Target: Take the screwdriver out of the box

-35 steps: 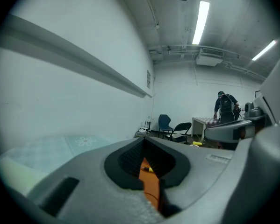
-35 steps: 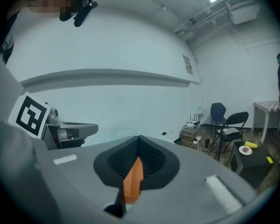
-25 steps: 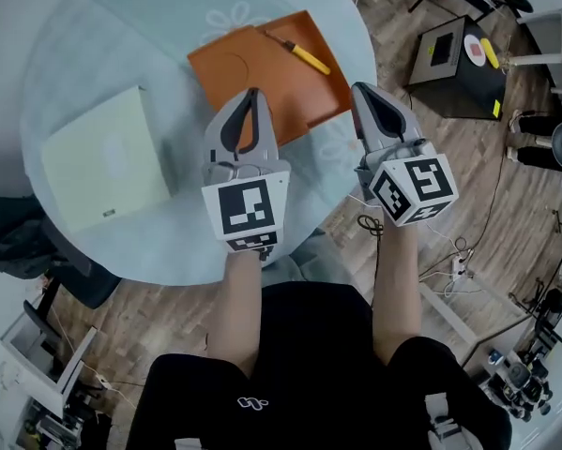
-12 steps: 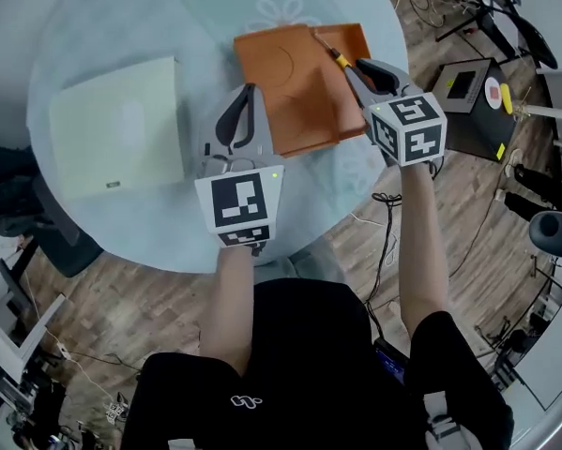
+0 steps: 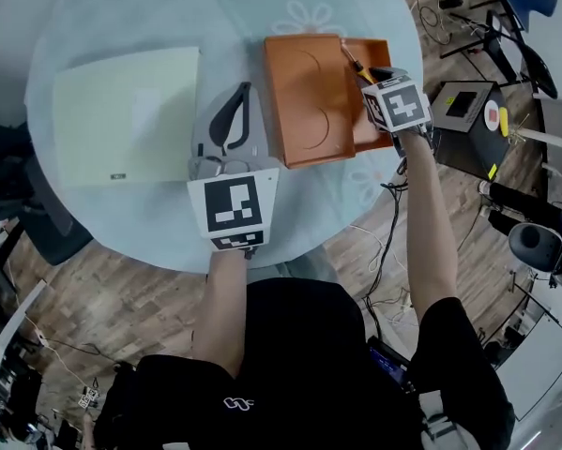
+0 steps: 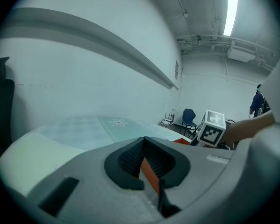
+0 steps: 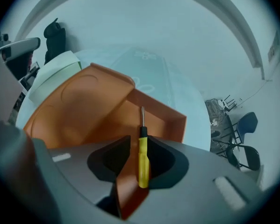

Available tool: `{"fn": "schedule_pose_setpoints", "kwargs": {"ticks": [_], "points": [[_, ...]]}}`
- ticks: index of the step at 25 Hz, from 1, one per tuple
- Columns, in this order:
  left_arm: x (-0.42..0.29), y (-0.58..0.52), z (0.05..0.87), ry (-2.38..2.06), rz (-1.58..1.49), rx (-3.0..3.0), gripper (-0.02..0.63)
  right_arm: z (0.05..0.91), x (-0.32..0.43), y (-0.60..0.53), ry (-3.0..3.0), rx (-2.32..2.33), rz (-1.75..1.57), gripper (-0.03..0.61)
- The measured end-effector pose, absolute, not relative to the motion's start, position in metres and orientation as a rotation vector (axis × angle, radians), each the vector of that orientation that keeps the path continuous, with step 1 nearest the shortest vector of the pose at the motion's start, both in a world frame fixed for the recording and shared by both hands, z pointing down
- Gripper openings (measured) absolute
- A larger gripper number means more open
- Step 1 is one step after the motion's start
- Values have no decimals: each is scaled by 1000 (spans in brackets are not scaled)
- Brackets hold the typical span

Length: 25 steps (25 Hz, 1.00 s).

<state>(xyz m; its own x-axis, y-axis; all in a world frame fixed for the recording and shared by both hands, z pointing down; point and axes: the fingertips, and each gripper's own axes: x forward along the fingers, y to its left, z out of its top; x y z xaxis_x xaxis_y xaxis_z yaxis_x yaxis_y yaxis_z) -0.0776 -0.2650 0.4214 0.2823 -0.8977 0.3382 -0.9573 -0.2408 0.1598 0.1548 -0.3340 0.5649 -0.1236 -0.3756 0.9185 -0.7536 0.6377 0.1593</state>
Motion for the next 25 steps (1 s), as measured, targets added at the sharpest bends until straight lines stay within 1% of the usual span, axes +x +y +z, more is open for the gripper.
{"fn": "schedule_pose_setpoints", "kwargs": {"ticks": [7,10,13,18,22,25], "points": [[-97,-272,430,-1687,240,2195,3,593,163,-343,-1557,857,444,92],[-103,-274,431,-1695,235,2181,3,598,162,-344,-1531,840,464,98],[-103,-273,431,-1697,232,2174,3,599,161,-344,-1537,838,500,91],[-89,-267,425,-1679,225,2200,3,600,162,-341,-1551,861,500,90],[-89,-258,421,-1700,221,2197,3,586,159,-331,-1611,940,503,89],[-87,-247,416,-1723,218,2189,3,553,159,-323,-1720,1047,496,89]]}}
